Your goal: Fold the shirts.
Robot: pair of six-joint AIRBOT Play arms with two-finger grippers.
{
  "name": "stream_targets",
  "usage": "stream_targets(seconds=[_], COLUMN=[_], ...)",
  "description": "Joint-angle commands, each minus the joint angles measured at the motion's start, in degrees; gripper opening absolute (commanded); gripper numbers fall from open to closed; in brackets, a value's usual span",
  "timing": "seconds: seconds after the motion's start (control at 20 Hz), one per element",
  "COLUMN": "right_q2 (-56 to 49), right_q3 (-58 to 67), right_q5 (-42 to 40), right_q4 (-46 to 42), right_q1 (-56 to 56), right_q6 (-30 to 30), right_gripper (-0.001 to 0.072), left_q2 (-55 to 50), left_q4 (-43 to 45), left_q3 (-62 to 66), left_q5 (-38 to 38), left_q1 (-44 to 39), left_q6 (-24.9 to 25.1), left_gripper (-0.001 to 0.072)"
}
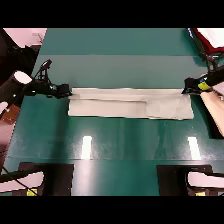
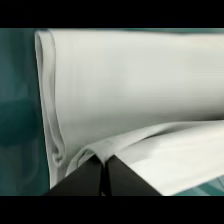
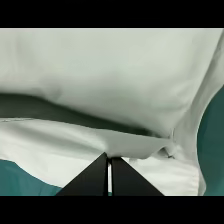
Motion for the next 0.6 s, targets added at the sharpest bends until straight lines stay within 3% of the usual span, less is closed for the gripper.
stream_targets(seconds=[0.0, 0.05, 0.1, 0.15, 0.2, 0.3, 0.4, 0.45, 0.55], right_q2=[-6.47, -7.76, -9.03, -10.21, -11.04, -11.43, -10.82, -10.16, -8.66], right_q3=[4.98, 5.95, 7.21, 8.7, 10.27, 12.46, 12.28, 10.93, 6.45], right_q5=[-0.33, -1.14, -2.05, -3.1, -3.56, -1.81, 2.38, 3.82, 4.39], right_q4=[0.48, 1.01, 3.96, 8.22, 12.79, 19.76, 20.85, 20.9, 20.92], right_q1=[0.11, 0.09, -0.2, -1.22, -2.23, -5.2, -8.04, -9.75, -13.35], right_q6=[0.09, 1.01, 1.01, 0.94, 0.85, -2.01, -4.96, -6.25, -7.37], right_gripper=[0.0018, 0.0027, 0.0164, 0.0401, 0.0489, 0.0489, 0.0489, 0.0489, 0.0489], left_q2=[-3.76, -3.82, -3.82, -3.8, -3.8, -3.8, -3.8, -3.8, -3.82], left_q4=[-2.71, -3.56, -4.85, -6.45, -7.78, -9.42, -9.44, -9.62, -10.03], left_q3=[2.05, 2.16, 2.58, 3.5, 4.92, 9.09, 12.44, 13.11, 13.11], left_q5=[6.88, 8.94, 10.58, 11.56, 11.32, 7.28, 0.48, -2.47, -6.34], left_q1=[-0.04, -0.02, -0.02, -0.02, -0.02, -0.02, -0.04, -0.09, -0.09], left_q6=[0.11, 0.11, 0.02, -0.66, -1.44, -1.36, -1.33, -1.33, -1.05], left_gripper=[0.0025, 0.0169, 0.0495, 0.0671, 0.067, 0.067, 0.067, 0.0629, 0.0194])
